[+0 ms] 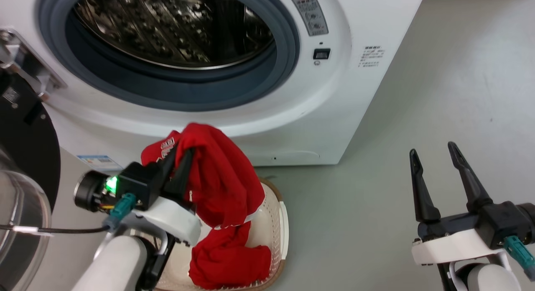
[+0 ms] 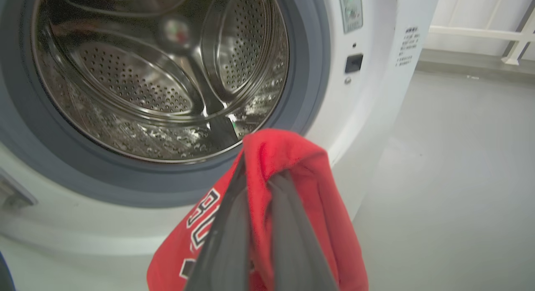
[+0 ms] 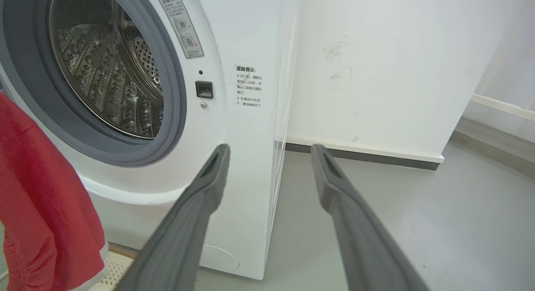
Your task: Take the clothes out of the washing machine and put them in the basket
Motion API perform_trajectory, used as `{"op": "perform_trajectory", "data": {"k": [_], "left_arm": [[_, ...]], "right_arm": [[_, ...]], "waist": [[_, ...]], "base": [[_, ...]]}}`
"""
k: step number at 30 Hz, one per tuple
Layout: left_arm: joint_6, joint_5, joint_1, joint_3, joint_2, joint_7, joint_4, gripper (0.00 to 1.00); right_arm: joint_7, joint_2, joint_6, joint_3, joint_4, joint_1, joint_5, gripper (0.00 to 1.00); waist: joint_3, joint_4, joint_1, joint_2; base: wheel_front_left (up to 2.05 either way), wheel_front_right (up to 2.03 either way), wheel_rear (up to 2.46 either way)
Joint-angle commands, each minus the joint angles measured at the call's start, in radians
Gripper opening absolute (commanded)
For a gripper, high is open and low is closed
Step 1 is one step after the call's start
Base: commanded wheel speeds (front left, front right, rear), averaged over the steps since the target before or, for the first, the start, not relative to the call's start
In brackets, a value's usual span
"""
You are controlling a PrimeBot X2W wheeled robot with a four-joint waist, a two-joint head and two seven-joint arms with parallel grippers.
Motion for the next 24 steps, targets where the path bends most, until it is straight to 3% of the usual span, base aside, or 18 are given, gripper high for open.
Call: {"op": "perform_trajectory", "data": {"k": [1,11,24], "left_arm": [[-0.007,-0.005,0.014,-0.01,-0.009,-0.013,0.029,0.0],[-0.053,-0.021,-0.059,-0.043,-0.065,-0.079,0.34,0.0],[-0.135,-0.003,-0.317,-0.083,-0.132,-0.117,0.917,0.0]], "right_arm": [[-0.002,0.001,-0.001,-0.001,-0.006,-0.022,-0.009,1.0],[-0.002,0.001,-0.001,-0.02,-0.033,-0.118,-0.002,1.0],[-0.002,0.001,-0.001,-0.033,-0.063,-0.221,0.035,1.0]], "waist": [[0.045,-0.005,0.0,-0.0001],[0.244,-0.045,0.0,-0.0001],[0.477,-0.114,0.0,-0.0001]], "base": [[0.0,0.0,0.0],[0.0,0.0,0.0],[0.0,0.0,0.0]]}}
